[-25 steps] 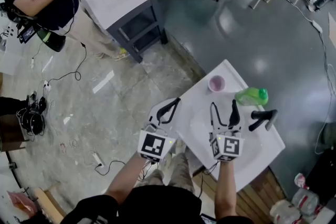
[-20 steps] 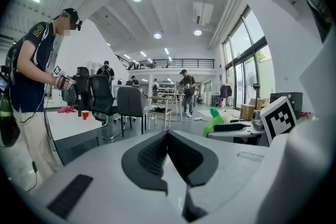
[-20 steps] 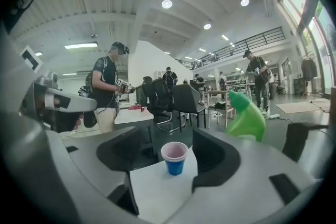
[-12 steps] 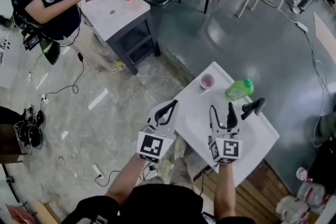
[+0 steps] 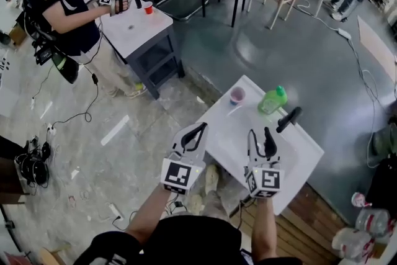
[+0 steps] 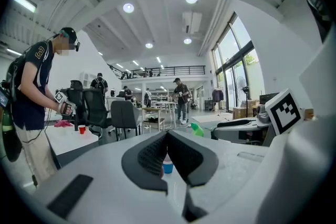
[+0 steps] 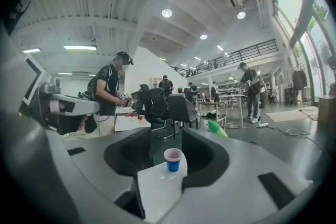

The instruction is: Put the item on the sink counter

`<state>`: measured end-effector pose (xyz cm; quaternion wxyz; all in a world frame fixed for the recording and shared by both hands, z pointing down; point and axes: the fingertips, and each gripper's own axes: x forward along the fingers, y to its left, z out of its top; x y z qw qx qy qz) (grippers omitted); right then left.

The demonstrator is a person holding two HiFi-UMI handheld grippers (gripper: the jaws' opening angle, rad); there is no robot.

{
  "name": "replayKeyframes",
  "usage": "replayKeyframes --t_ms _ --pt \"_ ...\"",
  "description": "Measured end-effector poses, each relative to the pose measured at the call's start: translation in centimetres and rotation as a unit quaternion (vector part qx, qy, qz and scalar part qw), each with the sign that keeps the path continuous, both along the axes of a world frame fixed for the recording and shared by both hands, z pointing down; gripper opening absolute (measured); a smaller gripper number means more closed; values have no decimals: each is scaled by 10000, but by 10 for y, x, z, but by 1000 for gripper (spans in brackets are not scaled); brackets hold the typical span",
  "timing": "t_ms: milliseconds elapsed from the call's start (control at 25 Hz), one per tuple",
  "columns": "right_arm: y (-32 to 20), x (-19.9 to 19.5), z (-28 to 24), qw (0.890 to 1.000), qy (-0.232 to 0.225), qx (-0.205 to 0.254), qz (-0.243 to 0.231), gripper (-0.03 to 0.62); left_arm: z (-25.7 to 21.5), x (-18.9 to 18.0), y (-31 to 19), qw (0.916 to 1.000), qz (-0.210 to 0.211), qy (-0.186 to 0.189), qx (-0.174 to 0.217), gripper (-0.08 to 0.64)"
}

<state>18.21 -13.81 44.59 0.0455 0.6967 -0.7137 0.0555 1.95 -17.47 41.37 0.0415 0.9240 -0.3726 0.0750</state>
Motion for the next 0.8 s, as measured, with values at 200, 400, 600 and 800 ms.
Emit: replayKeyframes --t_ms 200,400,600,800 --pt "28 -7 -14 9999 0 82 79 155 -13 -2 24 9998 130 30 122 2" --pt "56 -17 -34 9996 67 207 176 132 -31 -9 47 9990 274 69 335 2" --pt "86 -23 -37 9993 80 222 293 104 -39 -14 71 9986 361 50 389 2" --pt "116 -31 -43 9986 138 199 467 84 -47 -21 96 9978 514 57 418 2"
